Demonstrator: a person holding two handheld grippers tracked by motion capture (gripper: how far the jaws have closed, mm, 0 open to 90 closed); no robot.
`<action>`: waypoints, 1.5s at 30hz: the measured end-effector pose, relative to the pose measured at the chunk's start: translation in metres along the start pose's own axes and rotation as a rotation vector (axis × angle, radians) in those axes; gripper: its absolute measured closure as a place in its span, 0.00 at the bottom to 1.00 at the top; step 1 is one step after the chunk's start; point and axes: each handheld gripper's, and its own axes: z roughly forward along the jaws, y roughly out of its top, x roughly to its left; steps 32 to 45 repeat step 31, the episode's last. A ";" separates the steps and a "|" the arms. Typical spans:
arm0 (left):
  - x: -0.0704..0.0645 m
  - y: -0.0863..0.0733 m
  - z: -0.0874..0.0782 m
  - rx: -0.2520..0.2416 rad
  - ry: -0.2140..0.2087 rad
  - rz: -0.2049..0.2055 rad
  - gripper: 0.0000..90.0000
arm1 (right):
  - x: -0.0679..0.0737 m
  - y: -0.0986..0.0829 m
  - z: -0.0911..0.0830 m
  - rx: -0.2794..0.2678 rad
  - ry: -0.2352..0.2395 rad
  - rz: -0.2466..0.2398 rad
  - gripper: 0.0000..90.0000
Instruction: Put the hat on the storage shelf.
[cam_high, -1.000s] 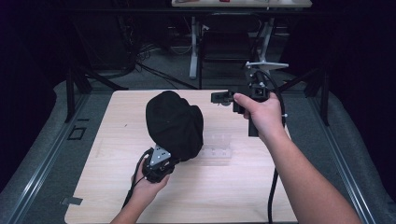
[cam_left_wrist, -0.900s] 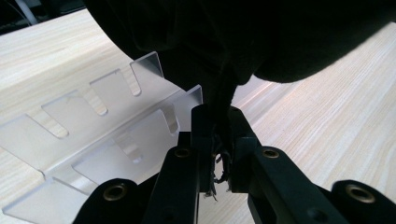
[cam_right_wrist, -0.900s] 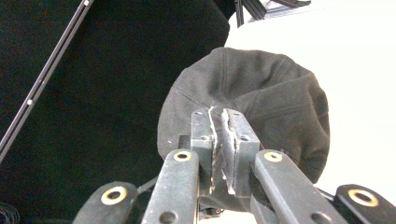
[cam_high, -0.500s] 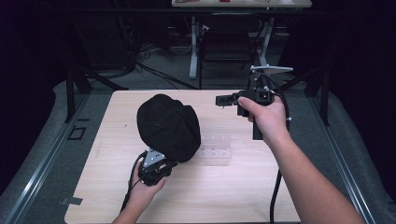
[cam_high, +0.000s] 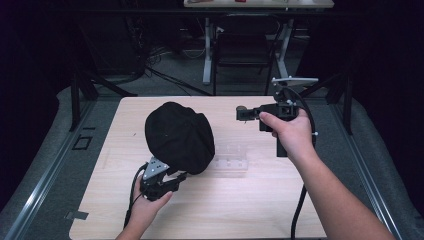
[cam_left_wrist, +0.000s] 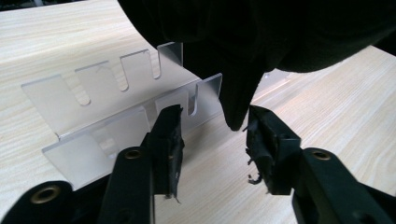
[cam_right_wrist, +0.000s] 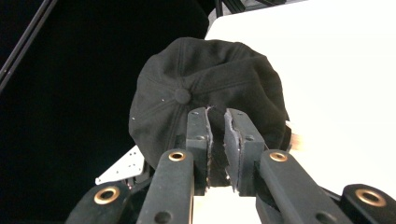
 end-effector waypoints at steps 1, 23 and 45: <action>0.001 0.000 -0.001 0.005 -0.004 -0.001 0.60 | -0.001 -0.001 0.000 -0.003 -0.003 -0.002 0.88; 0.016 -0.019 -0.030 -0.017 0.007 -0.065 0.54 | -0.017 -0.039 -0.014 -0.007 -0.199 -0.117 0.86; 0.019 -0.029 -0.028 -0.007 0.010 -0.084 0.53 | -0.031 -0.064 -0.011 -0.003 -0.250 -0.155 0.84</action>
